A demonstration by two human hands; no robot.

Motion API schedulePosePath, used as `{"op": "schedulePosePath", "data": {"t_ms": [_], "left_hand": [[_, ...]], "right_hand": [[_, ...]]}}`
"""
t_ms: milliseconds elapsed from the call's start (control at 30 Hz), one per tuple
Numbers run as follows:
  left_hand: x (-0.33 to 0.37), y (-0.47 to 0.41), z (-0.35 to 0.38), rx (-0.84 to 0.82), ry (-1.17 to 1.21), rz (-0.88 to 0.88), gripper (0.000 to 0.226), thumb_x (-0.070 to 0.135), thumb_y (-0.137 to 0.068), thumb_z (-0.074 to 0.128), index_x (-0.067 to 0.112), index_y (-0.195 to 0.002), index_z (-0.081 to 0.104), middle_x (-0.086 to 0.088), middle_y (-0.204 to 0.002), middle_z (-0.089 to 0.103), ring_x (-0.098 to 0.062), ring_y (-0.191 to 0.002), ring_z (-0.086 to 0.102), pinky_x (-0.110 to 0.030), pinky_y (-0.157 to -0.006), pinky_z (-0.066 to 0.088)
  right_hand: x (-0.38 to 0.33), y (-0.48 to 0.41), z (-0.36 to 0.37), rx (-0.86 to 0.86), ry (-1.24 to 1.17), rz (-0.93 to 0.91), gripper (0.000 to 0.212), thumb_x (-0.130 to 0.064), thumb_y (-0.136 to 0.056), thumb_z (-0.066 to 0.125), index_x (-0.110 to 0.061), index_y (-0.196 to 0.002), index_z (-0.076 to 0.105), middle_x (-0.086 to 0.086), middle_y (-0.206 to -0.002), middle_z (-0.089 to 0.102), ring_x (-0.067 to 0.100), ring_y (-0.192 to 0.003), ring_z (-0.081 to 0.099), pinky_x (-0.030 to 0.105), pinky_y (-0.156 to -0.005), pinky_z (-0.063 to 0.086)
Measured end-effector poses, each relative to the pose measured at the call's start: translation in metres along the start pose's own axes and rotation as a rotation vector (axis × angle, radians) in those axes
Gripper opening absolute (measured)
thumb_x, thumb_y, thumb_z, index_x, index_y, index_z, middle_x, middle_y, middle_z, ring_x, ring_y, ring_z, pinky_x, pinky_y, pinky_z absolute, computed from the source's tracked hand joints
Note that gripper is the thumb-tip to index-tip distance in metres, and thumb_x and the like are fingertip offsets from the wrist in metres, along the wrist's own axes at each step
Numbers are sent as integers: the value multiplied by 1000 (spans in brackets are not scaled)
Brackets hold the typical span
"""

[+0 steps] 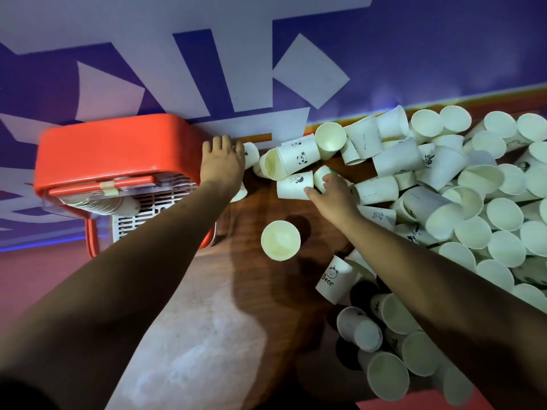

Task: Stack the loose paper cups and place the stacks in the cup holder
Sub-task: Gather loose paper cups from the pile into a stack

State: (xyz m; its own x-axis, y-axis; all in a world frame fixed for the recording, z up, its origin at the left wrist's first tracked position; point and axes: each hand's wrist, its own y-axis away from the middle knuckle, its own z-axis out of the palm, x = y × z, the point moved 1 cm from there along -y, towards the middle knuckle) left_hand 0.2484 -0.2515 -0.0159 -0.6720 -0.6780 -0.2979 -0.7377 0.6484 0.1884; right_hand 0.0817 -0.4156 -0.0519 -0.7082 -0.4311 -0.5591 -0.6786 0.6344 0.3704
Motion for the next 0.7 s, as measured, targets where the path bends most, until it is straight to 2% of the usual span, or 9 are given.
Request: {"op": "schedulePosePath", "data": {"t_ms": [100,233,333,433,500,533,600,667,700], "left_hand": [[0,12,-11,31,268,-30,69,32,-81,70,8,-138,38,-19,-130,44,-37,-121,44,-48,-103,37],[-4,41,-19,131,751,-58,70,30,-74,76,5,-127,39,-16,-122,40,-37,-110,47,-49,-91,50],[-14,67,-15,197,1023,-68,63,23,-76,78,5,-123,40,-12,-119,41,-28,-110,44,-35,-93,46],[-23,92,-14,196,1294,-132,53,25,-79,78,14,-113,39,-4,-112,49,-11,-98,52,-15,-78,42],[-23,107,-14,140,1477,-123,48,30,-79,74,16,-113,43,2,-105,53,-1,-88,54,-15,-73,45],[-21,114,-15,104,1550,-94,47,33,-79,74,19,-115,46,1,-104,54,-3,-88,55,-20,-72,48],[-16,126,-17,50,1614,-14,48,40,-79,75,31,-121,54,-6,-105,53,-17,-89,56,-28,-70,49],[-13,137,-24,84,1536,89,58,43,-80,77,34,-133,57,-7,-111,49,-14,-102,54,-23,-88,46],[-11,140,-26,100,1491,137,64,41,-81,77,32,-139,55,-5,-112,48,-10,-106,52,-18,-95,40]], "right_hand": [[-4,-8,13,4,-42,21,39,-37,-88,62,-2,-104,58,11,-105,60,29,-103,59,26,-71,35],[-6,-13,26,-3,41,39,43,-36,-91,60,3,-108,63,19,-108,64,33,-104,60,34,-77,44],[-11,-6,24,-6,37,22,32,-31,-93,60,1,-88,63,19,-98,65,32,-94,60,30,-67,33],[-11,7,13,-16,-16,-46,30,-23,-94,57,-7,-69,52,11,-74,58,23,-74,51,27,-62,26],[-12,18,2,-18,-83,-121,25,-22,-91,62,-8,-70,58,6,-71,58,18,-70,52,28,-60,30],[-12,24,-4,-13,-121,-147,22,-21,-89,65,-8,-72,63,5,-71,59,17,-70,54,28,-59,33],[-9,33,-13,17,-206,-162,14,-19,-84,72,-6,-78,70,-2,-77,60,19,-79,59,23,-65,43],[-9,43,-20,70,-269,-171,11,-18,-79,77,-8,-79,72,-13,-88,52,18,-96,58,25,-84,44],[-9,47,-23,104,-275,-180,10,-18,-77,78,-11,-78,72,-11,-95,50,18,-104,56,25,-92,40]]}}
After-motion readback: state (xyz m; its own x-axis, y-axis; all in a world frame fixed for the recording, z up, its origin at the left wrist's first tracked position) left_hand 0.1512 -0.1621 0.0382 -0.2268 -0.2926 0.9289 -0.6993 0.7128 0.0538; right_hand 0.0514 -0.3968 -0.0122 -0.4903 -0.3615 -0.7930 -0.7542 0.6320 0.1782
